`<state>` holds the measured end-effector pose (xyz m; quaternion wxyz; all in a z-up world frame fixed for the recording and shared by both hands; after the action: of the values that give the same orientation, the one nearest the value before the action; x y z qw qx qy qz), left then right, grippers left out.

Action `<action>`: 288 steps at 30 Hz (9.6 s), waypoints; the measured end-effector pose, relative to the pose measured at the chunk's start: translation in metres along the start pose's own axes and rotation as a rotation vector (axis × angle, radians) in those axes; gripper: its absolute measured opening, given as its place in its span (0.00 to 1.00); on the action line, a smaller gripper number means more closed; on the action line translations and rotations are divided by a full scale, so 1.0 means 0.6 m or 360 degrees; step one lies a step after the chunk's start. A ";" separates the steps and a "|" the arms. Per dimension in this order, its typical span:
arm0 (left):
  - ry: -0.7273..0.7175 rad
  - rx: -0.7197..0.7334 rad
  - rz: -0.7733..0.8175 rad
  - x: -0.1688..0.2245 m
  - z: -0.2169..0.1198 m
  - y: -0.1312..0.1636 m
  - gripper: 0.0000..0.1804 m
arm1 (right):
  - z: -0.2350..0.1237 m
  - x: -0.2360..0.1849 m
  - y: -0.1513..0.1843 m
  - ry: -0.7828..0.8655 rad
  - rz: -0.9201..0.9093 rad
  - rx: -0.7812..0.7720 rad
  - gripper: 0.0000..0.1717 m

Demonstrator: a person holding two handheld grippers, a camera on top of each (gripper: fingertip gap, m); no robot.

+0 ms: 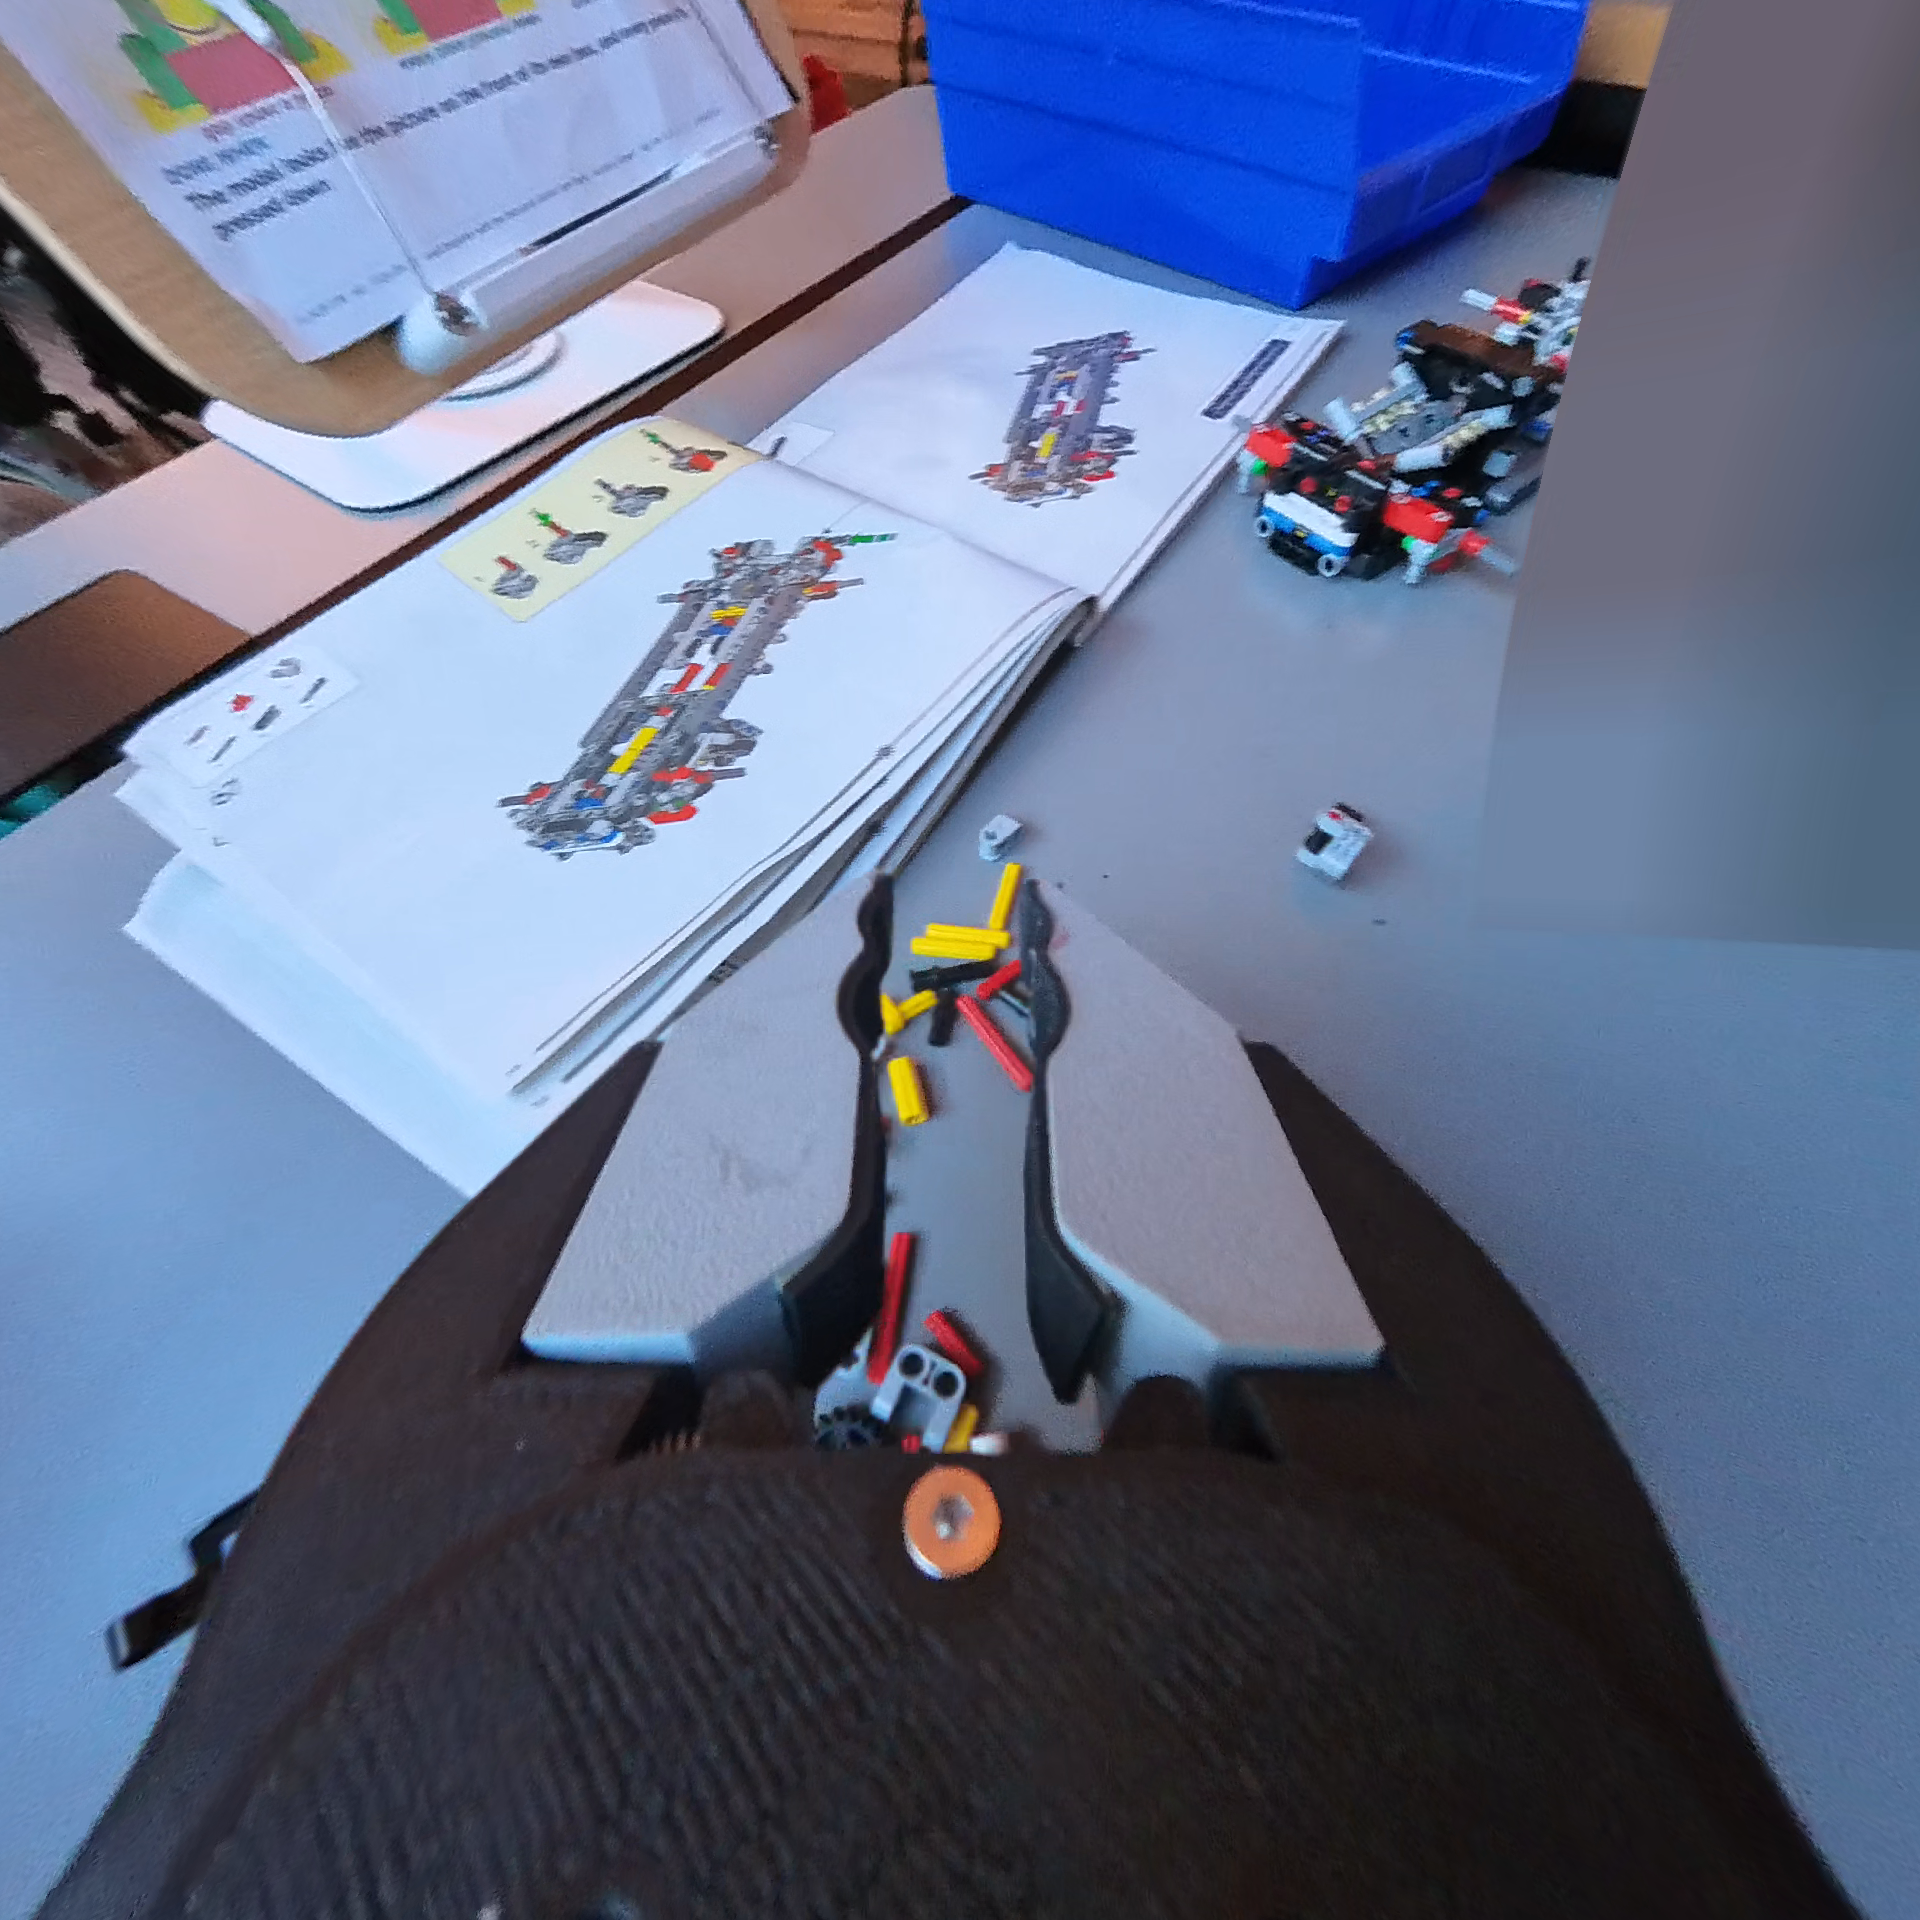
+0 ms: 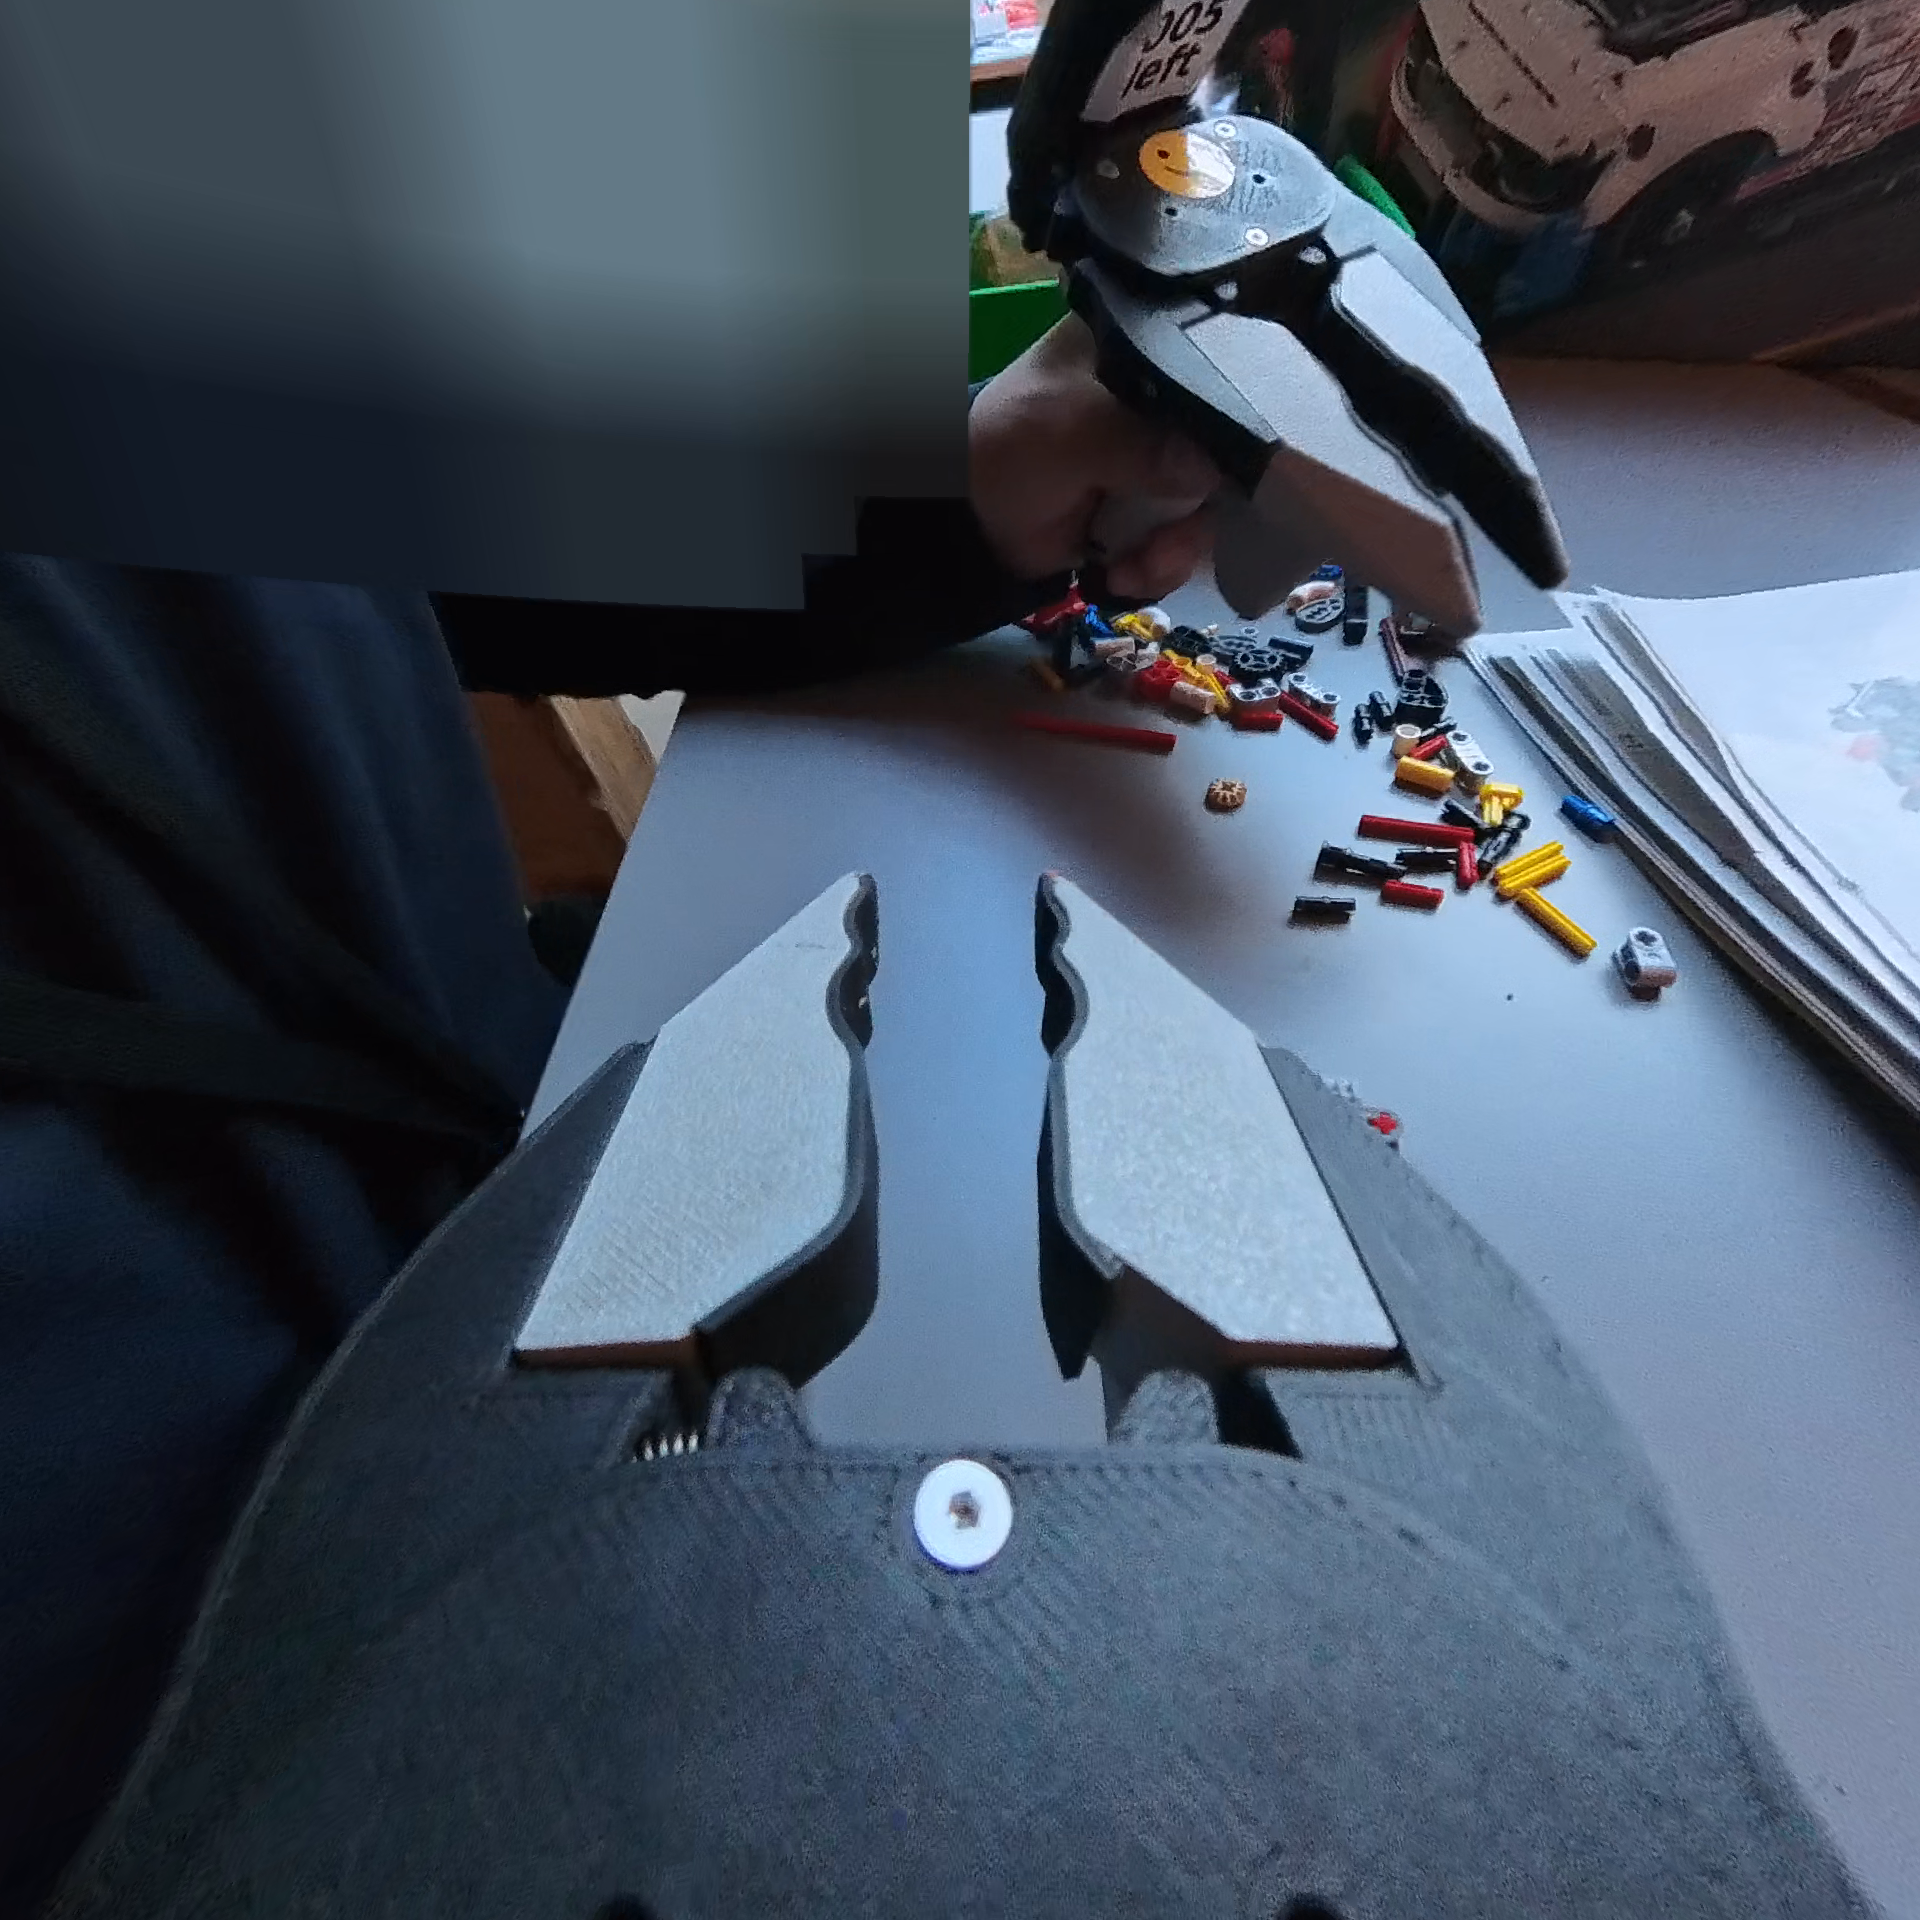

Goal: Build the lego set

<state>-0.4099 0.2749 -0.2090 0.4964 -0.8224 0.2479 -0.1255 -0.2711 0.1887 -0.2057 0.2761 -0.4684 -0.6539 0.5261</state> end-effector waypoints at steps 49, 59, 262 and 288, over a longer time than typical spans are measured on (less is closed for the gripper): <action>-0.0336 -0.0109 -0.0552 -0.122 -0.075 0.059 0.02 | -0.039 0.051 0.005 0.0064 0.0114 0.0086 0.00; -0.0421 0.0004 -0.0622 -0.142 -0.089 0.055 0.00 | -0.034 0.045 0.004 0.0061 0.0070 0.0076 0.00; -0.0079 -0.0027 0.0191 0.200 -0.053 0.053 0.09 | -0.163 0.103 -0.093 0.0785 -0.0080 0.0550 0.00; -0.0021 0.0234 0.0330 0.192 -0.066 0.038 0.00 | -0.123 0.045 -0.096 0.0580 -0.0279 0.0582 0.00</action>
<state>-0.3370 0.1751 -0.2147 0.5674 -0.7545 0.3184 -0.0859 -0.2379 0.2445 -0.1333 0.5136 -0.4393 -0.5257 0.5166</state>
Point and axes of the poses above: each gripper's, where its closed fingertips meet, z out along the fingers, y out of its underside, x = y × z across the jaws, the point moved 1 cm from there along -z, back along the fingers, and after that the axes turned 2 degrees about -x, right-handed, at the moved point
